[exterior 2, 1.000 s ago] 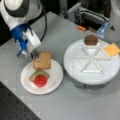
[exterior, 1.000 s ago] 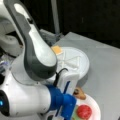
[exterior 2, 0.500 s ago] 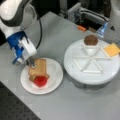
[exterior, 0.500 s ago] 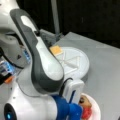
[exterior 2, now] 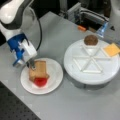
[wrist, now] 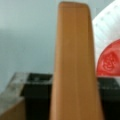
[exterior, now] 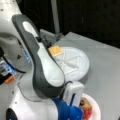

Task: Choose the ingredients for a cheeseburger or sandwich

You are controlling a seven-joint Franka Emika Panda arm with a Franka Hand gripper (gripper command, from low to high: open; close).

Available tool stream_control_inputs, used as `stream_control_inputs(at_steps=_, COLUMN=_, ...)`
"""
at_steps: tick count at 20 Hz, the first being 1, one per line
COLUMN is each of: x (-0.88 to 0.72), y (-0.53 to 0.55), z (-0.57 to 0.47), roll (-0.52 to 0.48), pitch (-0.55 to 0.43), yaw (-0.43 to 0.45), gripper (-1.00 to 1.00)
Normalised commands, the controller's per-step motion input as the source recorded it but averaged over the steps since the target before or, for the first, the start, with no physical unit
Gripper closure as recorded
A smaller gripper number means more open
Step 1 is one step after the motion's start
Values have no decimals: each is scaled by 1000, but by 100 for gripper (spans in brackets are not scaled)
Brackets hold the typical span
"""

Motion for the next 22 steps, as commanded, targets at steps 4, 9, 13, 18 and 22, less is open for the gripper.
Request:
stream_control_inputs(at_steps=4, x=99, y=-133, z=-195, roll=270, pitch=-93, yaw=136, gripper=100)
stream_control_inputs(at_steps=9, x=46, y=-187, z=-199, roll=265, pitch=-121, yaw=139, gripper=100)
stream_control_inputs(at_steps=13, x=-4, y=-219, z=-100, roll=263, pitch=-114, yaw=149, gripper=100)
stream_control_inputs(at_steps=18, x=24, y=-187, z=-96, roll=281, pitch=-137, yaw=126, gripper=100)
stream_control_inputs(at_steps=22, x=98, y=-98, z=-88, roll=289, pitch=-165, yaw=73, gripper=100)
